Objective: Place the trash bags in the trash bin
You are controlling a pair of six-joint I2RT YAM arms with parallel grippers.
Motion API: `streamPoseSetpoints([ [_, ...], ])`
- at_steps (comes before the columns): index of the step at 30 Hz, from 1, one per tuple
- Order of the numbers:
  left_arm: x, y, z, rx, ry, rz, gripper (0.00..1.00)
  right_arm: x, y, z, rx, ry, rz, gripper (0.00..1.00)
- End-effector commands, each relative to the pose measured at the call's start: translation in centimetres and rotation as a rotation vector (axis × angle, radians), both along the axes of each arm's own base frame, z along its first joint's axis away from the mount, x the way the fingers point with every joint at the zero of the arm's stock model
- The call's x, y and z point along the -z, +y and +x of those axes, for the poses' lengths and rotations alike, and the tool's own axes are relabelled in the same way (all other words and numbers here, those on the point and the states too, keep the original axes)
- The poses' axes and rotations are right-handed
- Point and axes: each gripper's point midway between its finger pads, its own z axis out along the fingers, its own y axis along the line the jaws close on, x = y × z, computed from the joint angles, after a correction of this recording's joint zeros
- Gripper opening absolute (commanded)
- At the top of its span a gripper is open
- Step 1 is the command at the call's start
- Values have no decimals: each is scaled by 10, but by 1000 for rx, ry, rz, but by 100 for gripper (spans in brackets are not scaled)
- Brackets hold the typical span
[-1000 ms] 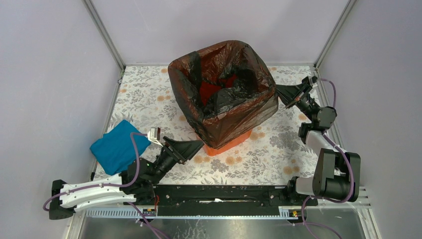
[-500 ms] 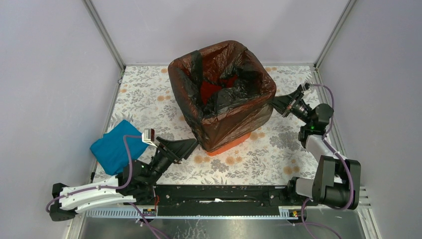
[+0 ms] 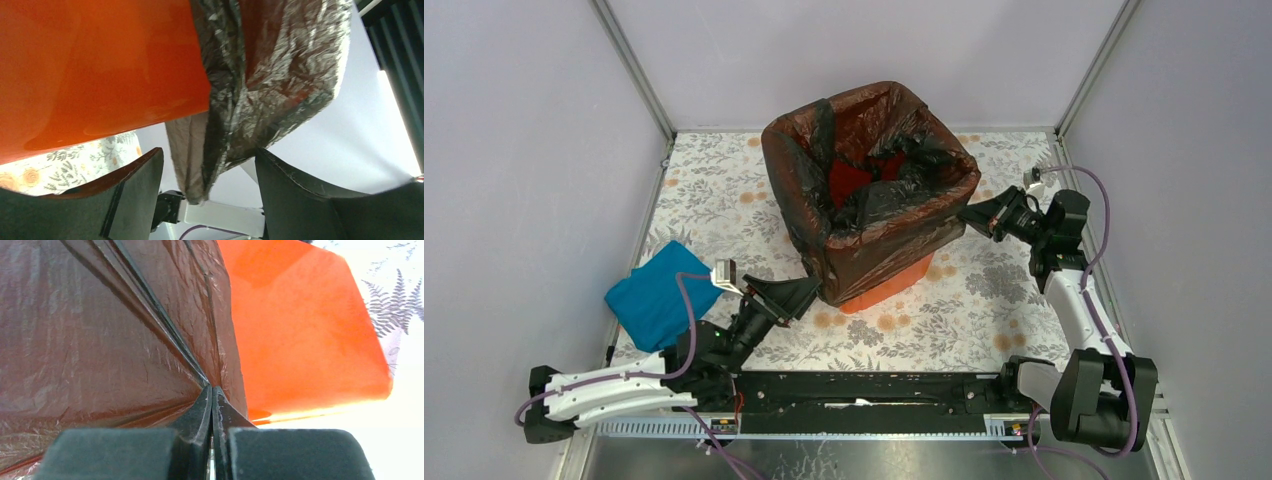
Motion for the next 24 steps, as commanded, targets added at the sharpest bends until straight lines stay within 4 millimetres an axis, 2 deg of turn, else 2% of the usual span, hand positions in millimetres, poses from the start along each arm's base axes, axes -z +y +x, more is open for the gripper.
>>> streamPoseSetpoints([
  [1,-11,-4,3,-6,5,-36,69,7,3,-3,8,-23,-123,0],
  [5,-7,-9,4,-6,14,-4,62,21,8,-6,1,-4,-162,1],
  [7,-1,-9,7,-16,42,21,51,22,8,-6,5,-7,-172,1],
  [11,18,-9,11,-39,112,62,35,9,3,-6,35,-36,-216,5],
  [15,28,-13,13,-40,140,84,25,-8,-2,-6,62,-68,-256,7],
  [18,28,-20,13,-31,142,116,19,-14,-2,-7,66,-85,-258,7],
  [20,31,-25,13,-29,155,157,15,-13,-2,-7,71,-84,-265,8],
  [24,53,-31,15,-35,218,246,3,0,-1,-9,63,-59,-277,8],
])
